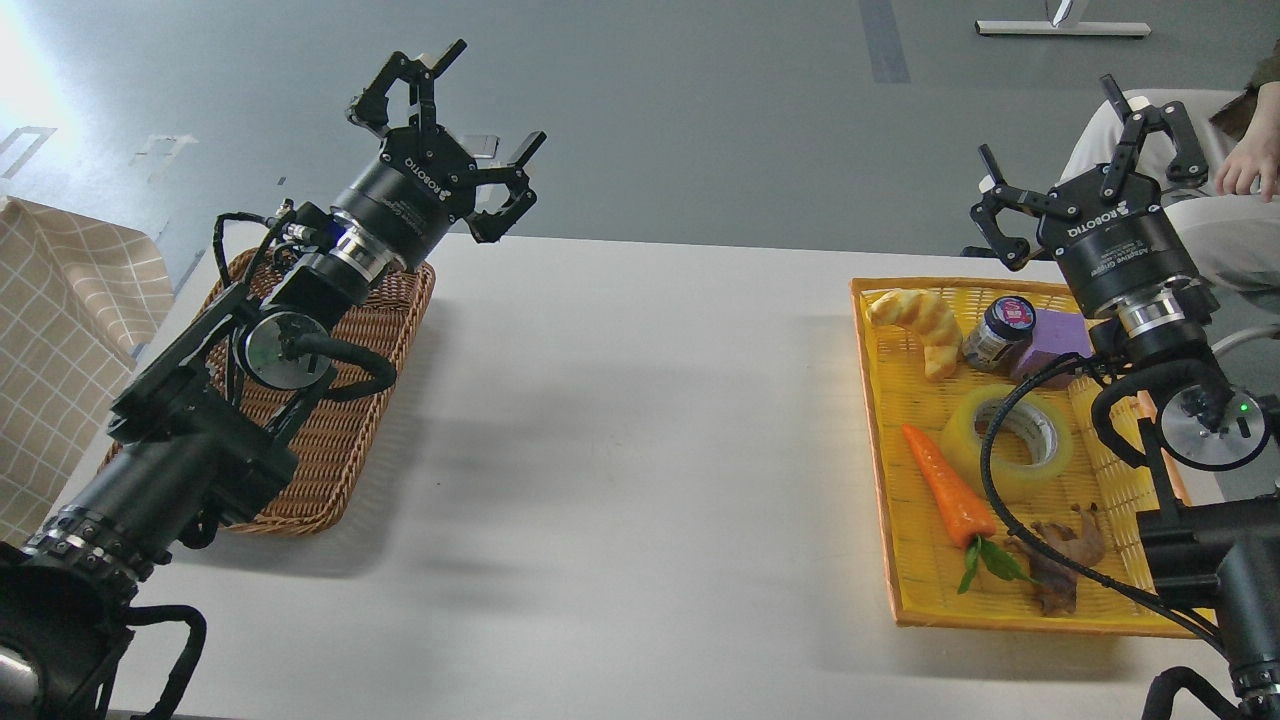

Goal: Place and transfer tape with both arms

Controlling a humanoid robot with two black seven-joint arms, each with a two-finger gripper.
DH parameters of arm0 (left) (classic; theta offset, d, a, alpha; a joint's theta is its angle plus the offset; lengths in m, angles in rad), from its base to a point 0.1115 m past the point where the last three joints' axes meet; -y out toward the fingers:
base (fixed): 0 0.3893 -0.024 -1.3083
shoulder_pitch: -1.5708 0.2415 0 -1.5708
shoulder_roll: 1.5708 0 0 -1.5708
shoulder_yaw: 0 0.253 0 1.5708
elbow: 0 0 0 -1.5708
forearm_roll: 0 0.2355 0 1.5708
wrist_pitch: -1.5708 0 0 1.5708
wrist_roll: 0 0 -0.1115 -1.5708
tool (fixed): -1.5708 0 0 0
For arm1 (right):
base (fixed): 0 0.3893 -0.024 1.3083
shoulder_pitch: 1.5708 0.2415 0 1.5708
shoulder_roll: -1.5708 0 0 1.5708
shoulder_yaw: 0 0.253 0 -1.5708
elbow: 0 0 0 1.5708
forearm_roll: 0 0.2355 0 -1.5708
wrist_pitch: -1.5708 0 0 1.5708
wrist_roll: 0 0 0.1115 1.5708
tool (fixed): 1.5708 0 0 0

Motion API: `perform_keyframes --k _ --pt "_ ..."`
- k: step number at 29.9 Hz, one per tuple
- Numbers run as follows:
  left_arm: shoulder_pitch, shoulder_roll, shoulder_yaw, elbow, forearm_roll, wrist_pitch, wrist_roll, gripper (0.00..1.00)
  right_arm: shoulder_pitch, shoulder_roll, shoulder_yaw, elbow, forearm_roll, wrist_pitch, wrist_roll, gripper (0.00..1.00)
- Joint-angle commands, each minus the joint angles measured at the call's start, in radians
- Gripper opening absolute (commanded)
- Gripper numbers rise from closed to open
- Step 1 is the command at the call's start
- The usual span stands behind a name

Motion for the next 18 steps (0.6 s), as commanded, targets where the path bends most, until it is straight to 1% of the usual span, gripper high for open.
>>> perform_keyframes --k 1,18 --pt "0.000 0.001 0.000 0.000 -0.002 0.000 0.000 0.98 0.000 0.000 0.000 -0.001 0.000 0.000 0.000 1.00" --pt "-0.009 0.001 0.000 0.000 -0.002 0.000 -0.003 0.98 0.000 0.006 0.000 -0.002 0.000 0.000 0.000 1.00"
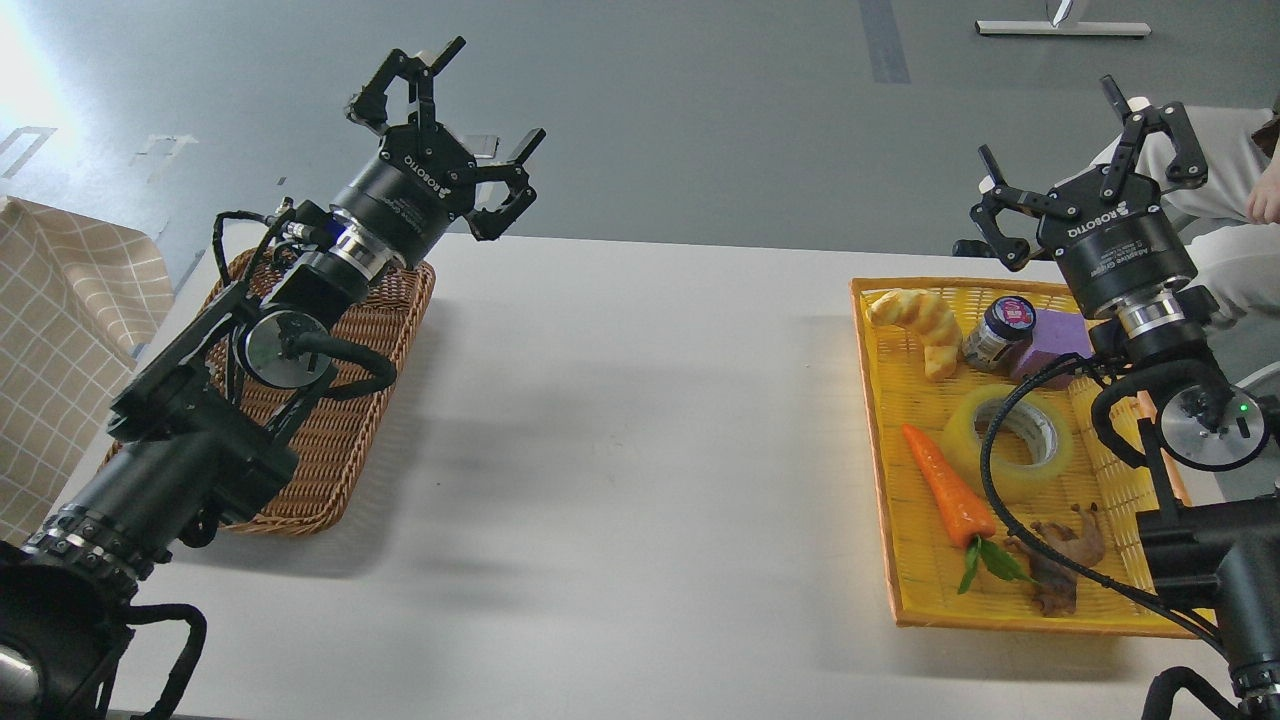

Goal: Place and transfer tape with both arms

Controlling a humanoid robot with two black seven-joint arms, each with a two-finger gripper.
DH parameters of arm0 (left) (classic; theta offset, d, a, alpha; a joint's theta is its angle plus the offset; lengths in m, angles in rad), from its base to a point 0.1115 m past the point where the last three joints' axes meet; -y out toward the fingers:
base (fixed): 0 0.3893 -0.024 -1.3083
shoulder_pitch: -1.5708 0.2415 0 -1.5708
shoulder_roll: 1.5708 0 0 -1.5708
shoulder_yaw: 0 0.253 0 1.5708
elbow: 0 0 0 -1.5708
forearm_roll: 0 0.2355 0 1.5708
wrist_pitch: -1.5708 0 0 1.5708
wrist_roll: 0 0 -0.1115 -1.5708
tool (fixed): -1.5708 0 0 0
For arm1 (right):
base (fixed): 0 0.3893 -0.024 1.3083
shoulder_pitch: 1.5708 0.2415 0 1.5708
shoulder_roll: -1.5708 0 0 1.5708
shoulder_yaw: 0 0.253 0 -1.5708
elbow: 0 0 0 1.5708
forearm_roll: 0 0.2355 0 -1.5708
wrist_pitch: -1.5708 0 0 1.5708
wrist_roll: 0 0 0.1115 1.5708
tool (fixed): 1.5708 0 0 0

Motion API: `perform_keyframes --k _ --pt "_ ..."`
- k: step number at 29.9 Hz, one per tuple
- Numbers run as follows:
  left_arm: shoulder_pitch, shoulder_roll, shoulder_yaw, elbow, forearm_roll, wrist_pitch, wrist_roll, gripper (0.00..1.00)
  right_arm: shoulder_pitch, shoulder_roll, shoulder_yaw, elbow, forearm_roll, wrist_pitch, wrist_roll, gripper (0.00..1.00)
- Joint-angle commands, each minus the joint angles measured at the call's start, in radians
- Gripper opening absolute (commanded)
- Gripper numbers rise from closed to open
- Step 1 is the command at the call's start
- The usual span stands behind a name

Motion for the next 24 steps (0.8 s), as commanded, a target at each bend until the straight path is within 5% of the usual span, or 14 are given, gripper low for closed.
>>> perform_keyframes --k 1,24 --pt "-0.002 0.000 0.000 0.000 0.000 0.000 -0.001 0.98 0.000 0.001 0.000 0.001 0.000 0.000 0.000 1.00" --pt "-0.007 0.000 0.000 0.000 0.000 0.000 -0.001 0.98 0.000 0.003 0.000 -0.002 0.000 0.000 0.000 1.00"
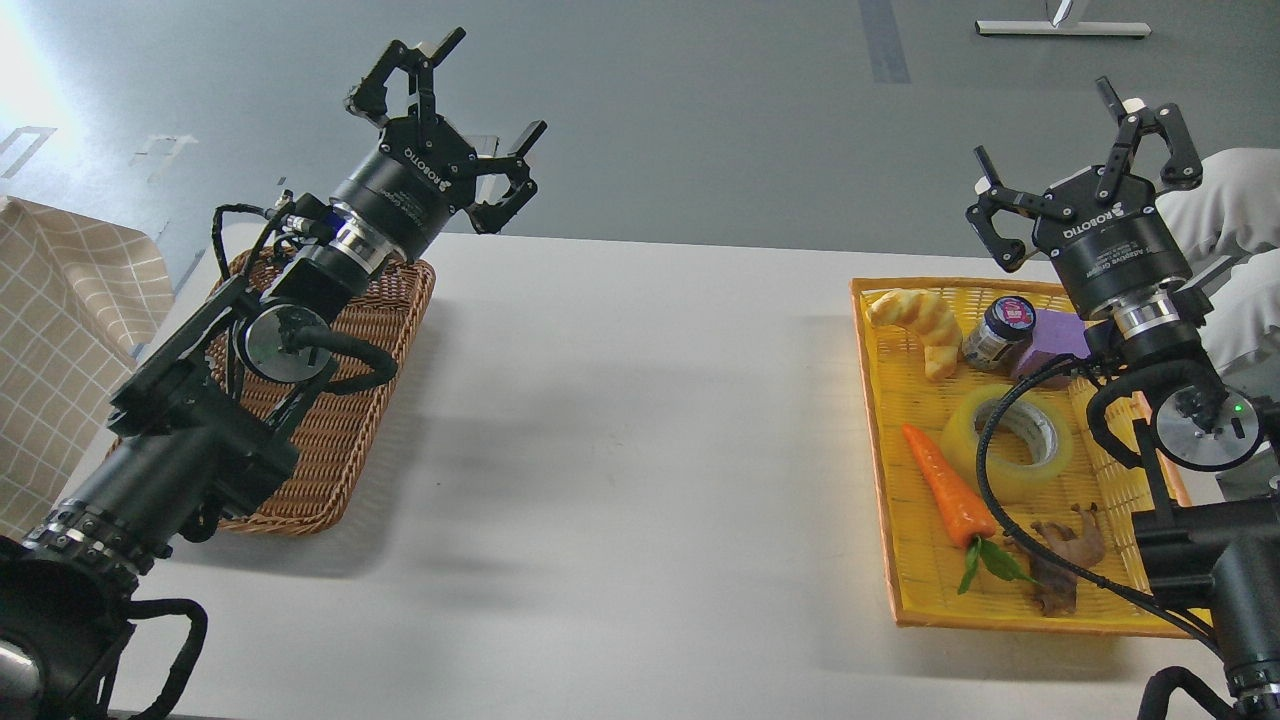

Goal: Place and transfer tape with both arms

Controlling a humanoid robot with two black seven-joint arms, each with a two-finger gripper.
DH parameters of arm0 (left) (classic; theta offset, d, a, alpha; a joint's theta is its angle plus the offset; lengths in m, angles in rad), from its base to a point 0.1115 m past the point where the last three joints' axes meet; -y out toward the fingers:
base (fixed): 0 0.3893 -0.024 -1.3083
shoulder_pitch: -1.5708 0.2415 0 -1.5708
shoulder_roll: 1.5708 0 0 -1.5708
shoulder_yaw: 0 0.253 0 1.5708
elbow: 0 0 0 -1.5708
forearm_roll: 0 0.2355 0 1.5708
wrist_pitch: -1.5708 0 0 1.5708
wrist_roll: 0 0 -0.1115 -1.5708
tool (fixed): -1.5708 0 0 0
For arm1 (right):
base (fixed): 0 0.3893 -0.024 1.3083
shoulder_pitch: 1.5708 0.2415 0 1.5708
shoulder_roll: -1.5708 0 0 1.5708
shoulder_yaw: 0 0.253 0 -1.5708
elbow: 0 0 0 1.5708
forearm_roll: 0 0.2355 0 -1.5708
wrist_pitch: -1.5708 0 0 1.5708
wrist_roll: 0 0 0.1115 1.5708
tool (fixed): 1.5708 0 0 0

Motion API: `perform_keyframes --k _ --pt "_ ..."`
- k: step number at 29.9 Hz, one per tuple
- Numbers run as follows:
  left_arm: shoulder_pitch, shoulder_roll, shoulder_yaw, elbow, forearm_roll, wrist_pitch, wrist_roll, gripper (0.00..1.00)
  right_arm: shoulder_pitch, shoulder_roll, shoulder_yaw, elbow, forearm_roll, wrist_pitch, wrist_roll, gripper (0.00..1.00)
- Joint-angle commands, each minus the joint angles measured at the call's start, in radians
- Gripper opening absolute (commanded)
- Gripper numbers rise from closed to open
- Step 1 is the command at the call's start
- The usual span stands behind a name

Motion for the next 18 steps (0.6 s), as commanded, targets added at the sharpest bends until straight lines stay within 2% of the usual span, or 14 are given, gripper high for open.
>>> perform_keyframes --k 1,18 --pt "0.000 0.000 0.000 0.001 0.000 0.000 0.000 0.98 0.000 0.000 0.000 0.000 -0.001 0.000 0.000 1.00" --pt "0.000 0.000 0.000 -0.001 0.000 0.000 0.000 0.98 -0.006 0.006 0.000 0.004 0.000 0.000 0.000 1.00"
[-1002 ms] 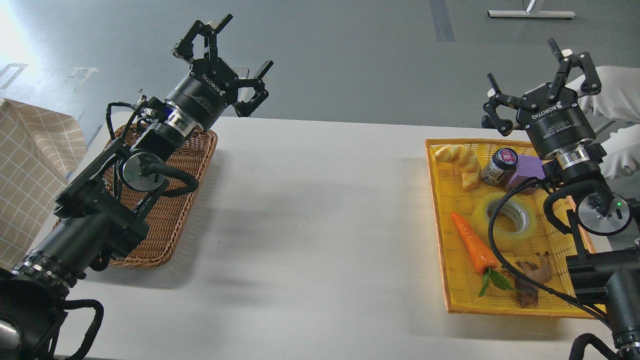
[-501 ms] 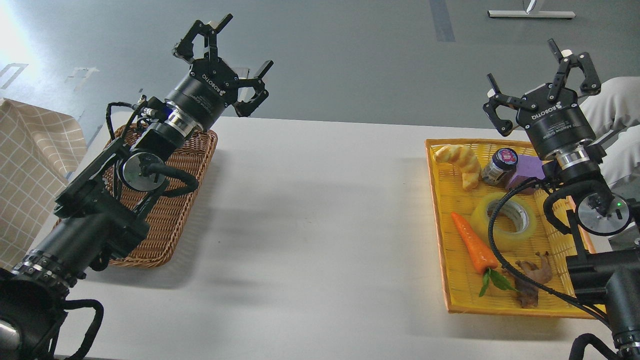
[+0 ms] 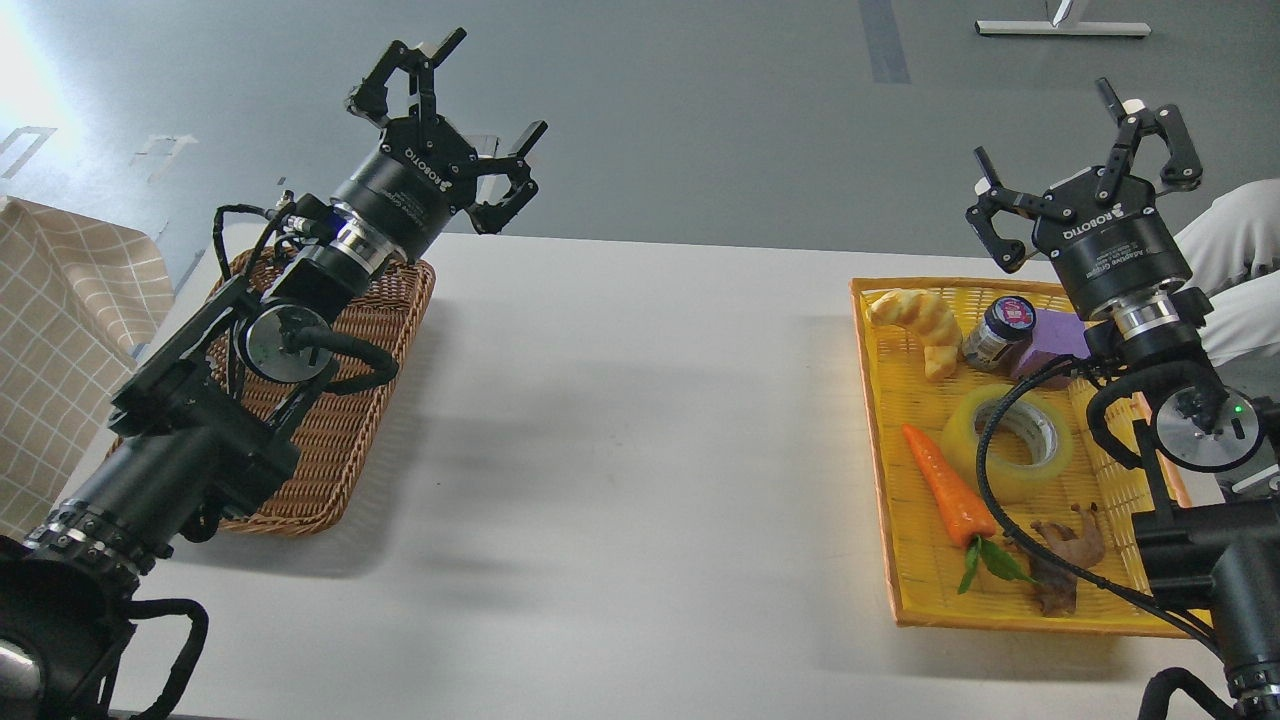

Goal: Place and transfer tape with both arms

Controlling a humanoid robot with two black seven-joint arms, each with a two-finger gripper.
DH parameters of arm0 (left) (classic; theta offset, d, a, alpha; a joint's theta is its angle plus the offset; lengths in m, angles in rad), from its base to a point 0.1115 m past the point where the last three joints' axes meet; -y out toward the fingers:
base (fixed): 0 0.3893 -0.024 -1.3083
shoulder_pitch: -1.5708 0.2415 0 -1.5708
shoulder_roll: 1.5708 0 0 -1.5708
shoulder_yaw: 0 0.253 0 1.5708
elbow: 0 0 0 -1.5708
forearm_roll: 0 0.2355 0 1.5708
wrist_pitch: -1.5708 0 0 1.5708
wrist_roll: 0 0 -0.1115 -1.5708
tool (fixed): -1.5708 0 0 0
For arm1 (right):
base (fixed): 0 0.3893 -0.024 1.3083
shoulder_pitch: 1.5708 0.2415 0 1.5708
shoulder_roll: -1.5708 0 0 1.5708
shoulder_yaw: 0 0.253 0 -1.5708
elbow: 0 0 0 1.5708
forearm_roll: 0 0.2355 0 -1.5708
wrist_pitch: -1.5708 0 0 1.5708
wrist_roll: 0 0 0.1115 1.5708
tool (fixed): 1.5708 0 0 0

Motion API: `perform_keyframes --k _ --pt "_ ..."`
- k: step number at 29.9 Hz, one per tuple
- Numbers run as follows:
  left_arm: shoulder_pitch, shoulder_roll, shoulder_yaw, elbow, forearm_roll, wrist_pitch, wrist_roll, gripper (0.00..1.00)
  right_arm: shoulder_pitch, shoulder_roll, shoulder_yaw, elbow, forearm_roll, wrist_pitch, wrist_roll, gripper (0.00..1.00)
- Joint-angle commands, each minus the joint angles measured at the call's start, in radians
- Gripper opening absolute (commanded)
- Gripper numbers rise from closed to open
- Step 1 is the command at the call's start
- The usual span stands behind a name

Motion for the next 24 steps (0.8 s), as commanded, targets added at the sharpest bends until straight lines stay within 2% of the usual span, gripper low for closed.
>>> perform_keyframes --k 1,24 --pt "0.000 0.002 0.000 0.000 0.000 0.000 0.000 0.98 -0.002 0.001 0.000 0.000 0.000 0.000 0.000 1.00" --pt "0.000 0.002 0.000 0.000 0.000 0.000 0.000 0.98 -0.005 0.002 0.002 0.000 0.000 0.000 0.000 1.00"
